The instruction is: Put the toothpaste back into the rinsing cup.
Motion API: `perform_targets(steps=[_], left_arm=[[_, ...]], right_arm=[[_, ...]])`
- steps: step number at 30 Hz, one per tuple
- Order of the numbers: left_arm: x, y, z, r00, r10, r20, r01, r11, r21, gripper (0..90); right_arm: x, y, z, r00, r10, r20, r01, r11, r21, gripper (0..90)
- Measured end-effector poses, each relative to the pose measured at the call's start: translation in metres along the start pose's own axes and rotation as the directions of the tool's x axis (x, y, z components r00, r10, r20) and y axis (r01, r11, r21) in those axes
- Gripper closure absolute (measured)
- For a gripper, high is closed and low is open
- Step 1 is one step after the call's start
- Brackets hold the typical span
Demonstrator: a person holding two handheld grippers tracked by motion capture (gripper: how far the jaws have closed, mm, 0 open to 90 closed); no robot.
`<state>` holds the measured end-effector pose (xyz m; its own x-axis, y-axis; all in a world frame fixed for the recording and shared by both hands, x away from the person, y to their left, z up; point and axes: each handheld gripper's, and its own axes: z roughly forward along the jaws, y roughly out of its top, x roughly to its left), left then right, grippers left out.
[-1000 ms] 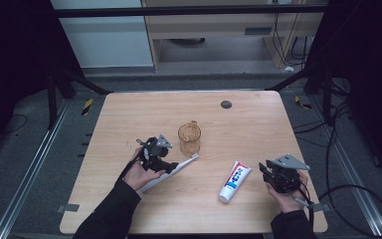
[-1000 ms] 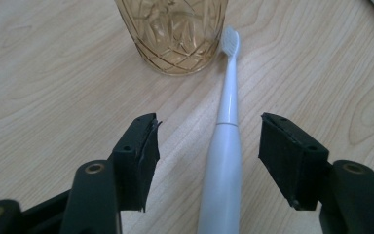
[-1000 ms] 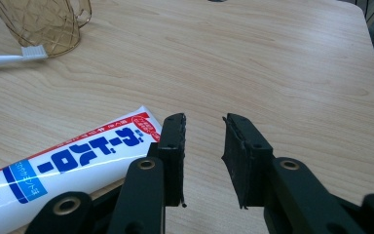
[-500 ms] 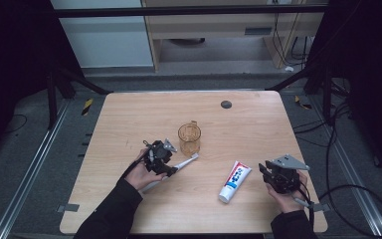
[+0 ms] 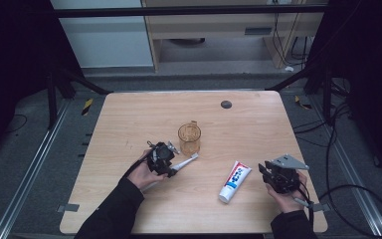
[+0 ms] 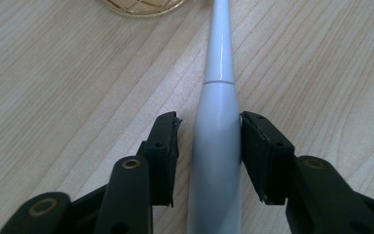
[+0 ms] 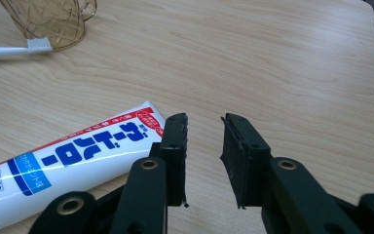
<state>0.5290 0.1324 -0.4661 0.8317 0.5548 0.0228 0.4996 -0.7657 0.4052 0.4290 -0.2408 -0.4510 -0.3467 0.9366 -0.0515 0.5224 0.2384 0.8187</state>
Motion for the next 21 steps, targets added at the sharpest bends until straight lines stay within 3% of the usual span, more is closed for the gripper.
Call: perform_targets(steps=[10, 21], left_arm=[[0.0015, 0.0025, 0.0038, 0.9997, -0.004, 0.025, 0.003, 0.9998, 0.021, 64.9], [0.0016, 0.0044, 0.0045, 0.9996, -0.009, 0.029, 0.008, 0.9994, 0.034, 66.2]], right_arm=[[0.0, 0.0001, 0.0006, 1.0, 0.0, -0.003, 0.0, 1.0, 0.003, 71.0], [0.0, 0.0001, 0.0011, 1.0, 0.002, -0.005, -0.002, 1.0, 0.006, 71.3]])
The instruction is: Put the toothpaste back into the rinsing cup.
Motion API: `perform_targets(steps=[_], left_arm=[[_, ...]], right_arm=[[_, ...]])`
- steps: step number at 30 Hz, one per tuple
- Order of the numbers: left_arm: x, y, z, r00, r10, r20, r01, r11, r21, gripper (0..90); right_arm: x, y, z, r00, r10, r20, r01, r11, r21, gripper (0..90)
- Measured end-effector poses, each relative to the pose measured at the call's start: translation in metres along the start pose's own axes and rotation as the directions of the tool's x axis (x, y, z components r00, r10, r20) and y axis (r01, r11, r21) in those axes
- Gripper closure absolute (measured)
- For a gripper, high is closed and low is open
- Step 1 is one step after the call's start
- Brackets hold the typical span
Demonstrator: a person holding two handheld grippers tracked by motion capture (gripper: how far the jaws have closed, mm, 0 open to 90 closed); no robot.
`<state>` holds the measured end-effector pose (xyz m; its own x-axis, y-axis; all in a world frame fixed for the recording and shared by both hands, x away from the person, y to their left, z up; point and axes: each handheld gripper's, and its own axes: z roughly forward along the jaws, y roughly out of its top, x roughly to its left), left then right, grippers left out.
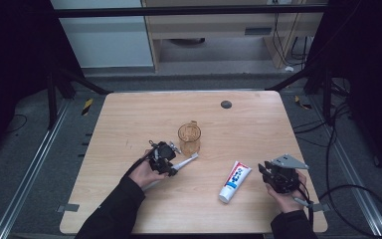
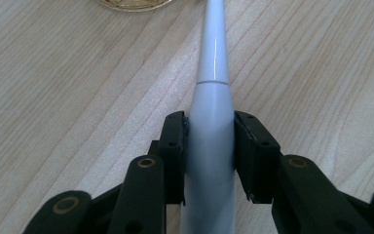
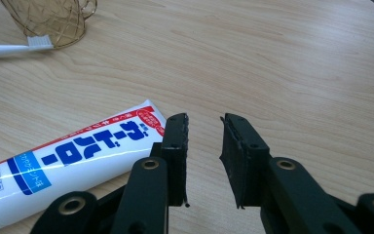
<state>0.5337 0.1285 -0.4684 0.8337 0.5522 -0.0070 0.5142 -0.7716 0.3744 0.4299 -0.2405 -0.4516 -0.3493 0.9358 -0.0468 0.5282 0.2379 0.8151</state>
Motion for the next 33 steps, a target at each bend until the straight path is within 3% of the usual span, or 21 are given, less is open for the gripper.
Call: perform_targets(steps=[5, 9, 21, 28, 33], left_arm=[[-0.002, 0.0, -0.002, 0.9999, 0.012, -0.002, -0.012, 0.9999, 0.003, 66.7], [-0.003, 0.0, -0.01, 0.9999, 0.015, -0.001, -0.015, 0.9996, -0.024, 66.9], [-0.002, -0.006, -0.036, 0.9996, -0.029, -0.002, 0.028, 0.9937, -0.108, 67.0], [0.001, -0.01, -0.06, 0.9986, -0.052, -0.008, 0.05, 0.9813, -0.186, 67.0], [0.003, -0.015, -0.077, 0.9982, -0.059, -0.009, 0.055, 0.9675, -0.247, 67.0]], right_arm=[[0.0, 0.0, 0.0, 1.0, -0.004, 0.0, 0.004, 1.0, 0.001, 71.5], [0.0, -0.001, 0.0, 1.0, -0.004, 0.001, 0.004, 1.0, 0.001, 71.5], [-0.001, -0.001, 0.0, 1.0, -0.004, 0.003, 0.004, 1.0, -0.001, 71.7], [-0.001, -0.001, 0.0, 1.0, -0.004, 0.005, 0.004, 1.0, -0.001, 71.7], [0.0, -0.001, 0.0, 1.0, -0.004, 0.006, 0.004, 1.0, 0.0, 71.8]])
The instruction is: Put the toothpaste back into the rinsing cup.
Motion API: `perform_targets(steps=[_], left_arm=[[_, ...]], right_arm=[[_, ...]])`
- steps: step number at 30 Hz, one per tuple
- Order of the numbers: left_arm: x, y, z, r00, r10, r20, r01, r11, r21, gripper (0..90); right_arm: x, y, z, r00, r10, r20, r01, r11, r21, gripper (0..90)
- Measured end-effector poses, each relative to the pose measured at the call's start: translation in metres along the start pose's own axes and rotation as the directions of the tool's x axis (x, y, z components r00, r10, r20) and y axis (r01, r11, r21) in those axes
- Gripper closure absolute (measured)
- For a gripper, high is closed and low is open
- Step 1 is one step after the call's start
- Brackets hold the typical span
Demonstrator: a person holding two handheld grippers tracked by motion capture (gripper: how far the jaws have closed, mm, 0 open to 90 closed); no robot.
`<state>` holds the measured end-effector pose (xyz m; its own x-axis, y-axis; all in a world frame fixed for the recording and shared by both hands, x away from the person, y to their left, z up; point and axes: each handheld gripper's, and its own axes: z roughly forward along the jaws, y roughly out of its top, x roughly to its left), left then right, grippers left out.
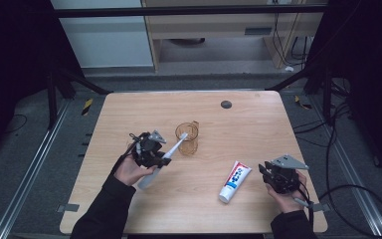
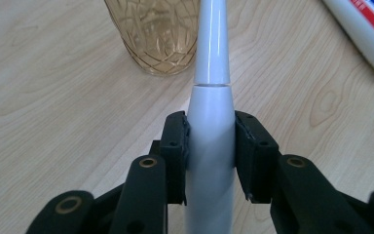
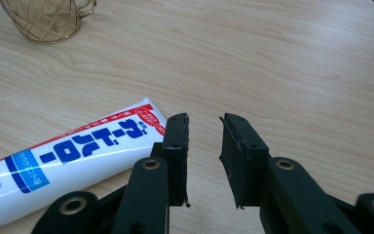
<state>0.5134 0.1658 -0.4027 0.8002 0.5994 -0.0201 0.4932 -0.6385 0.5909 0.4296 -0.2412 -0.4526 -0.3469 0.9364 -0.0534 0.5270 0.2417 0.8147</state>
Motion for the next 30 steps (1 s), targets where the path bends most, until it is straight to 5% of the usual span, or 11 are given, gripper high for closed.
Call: perform_targets(steps=[7, 16, 17, 19, 23, 30], left_arm=[[0.002, 0.001, -0.022, 0.9991, -0.024, -0.035, 0.02, 0.9943, -0.105, 67.0], [0.006, 0.002, -0.033, 0.9915, -0.093, -0.09, 0.071, 0.9714, -0.227, 67.1], [0.007, 0.003, -0.035, 0.9876, -0.113, -0.109, 0.081, 0.9619, -0.261, 67.0], [0.009, 0.003, -0.037, 0.985, -0.12, -0.123, 0.082, 0.9565, -0.28, 67.0], [0.013, 0.006, -0.042, 0.9749, -0.159, -0.155, 0.097, 0.9317, -0.35, 67.0], [0.016, 0.017, -0.046, 0.9626, -0.212, -0.169, 0.114, 0.881, -0.459, 67.0]], right_arm=[[0.0, 0.0, 0.0, 1.0, 0.007, 0.001, -0.007, 1.0, 0.004, 71.9], [-0.001, 0.0, 0.0, 1.0, 0.008, 0.005, -0.008, 1.0, -0.001, 71.9], [-0.001, 0.0, 0.0, 0.9999, 0.008, 0.006, -0.008, 1.0, -0.001, 71.9], [-0.001, 0.0, 0.0, 0.9999, 0.008, 0.007, -0.008, 1.0, -0.002, 72.0], [0.0, 0.001, 0.0, 0.9999, 0.014, 0.009, -0.014, 1.0, -0.004, 72.2], [-0.001, 0.001, 0.0, 0.9998, 0.012, 0.014, -0.011, 1.0, -0.012, 73.2]])
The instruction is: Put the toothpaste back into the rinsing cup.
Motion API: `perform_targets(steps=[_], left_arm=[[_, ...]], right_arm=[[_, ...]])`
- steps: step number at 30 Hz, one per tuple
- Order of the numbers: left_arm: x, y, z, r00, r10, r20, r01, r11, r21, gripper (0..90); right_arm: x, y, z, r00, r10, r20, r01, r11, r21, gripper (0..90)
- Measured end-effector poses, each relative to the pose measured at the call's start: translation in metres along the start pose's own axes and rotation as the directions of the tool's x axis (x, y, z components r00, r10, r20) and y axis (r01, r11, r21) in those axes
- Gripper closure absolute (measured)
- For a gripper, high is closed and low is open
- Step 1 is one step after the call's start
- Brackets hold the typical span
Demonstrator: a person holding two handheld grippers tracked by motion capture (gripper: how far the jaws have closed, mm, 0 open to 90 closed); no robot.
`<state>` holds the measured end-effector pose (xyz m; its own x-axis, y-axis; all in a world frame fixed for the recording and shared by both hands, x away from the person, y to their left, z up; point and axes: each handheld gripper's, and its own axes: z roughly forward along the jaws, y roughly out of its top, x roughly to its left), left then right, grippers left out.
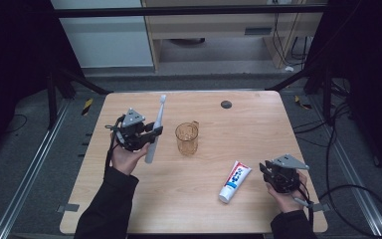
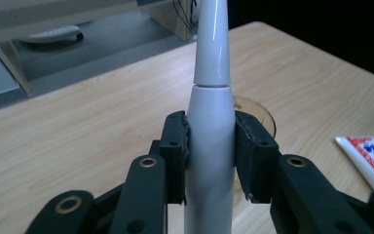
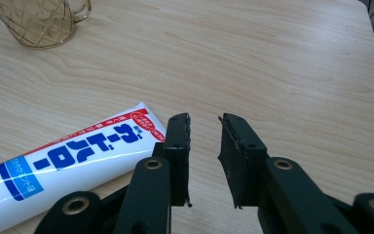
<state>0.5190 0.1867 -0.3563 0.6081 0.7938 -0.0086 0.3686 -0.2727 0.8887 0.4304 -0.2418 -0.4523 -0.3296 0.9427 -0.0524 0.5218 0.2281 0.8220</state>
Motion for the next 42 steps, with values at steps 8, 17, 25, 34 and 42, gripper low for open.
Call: perform_targets(steps=[8, 17, 25, 34, 42], left_arm=[[0.001, 0.015, 0.011, 0.9988, -0.044, -0.023, 0.042, 0.9948, -0.093, 67.0], [-0.002, 0.026, 0.023, 0.9973, -0.059, -0.043, 0.051, 0.9861, -0.158, 67.0], [-0.002, 0.039, 0.035, 0.995, -0.075, -0.065, 0.06, 0.9752, -0.213, 67.0], [-0.005, 0.043, 0.048, 0.9922, -0.102, -0.072, 0.079, 0.9613, -0.264, 67.0], [-0.011, 0.043, 0.056, 0.9935, -0.098, -0.057, 0.079, 0.9567, -0.28, 67.0]], right_arm=[[0.0, 0.0, 0.0, 1.0, 0.0, 0.001, 0.0, 1.0, 0.0, 74.2], [0.0, 0.0, 0.0, 1.0, 0.006, -0.003, -0.006, 1.0, 0.004, 83.8], [0.0, 0.001, -0.001, 1.0, 0.005, 0.0, -0.005, 1.0, -0.003, 90.0], [0.0, 0.001, -0.001, 1.0, 0.003, 0.0, -0.003, 1.0, -0.003, 90.0], [0.0, 0.0, 0.0, 1.0, -0.004, 0.001, 0.004, 1.0, -0.007, 90.0]])
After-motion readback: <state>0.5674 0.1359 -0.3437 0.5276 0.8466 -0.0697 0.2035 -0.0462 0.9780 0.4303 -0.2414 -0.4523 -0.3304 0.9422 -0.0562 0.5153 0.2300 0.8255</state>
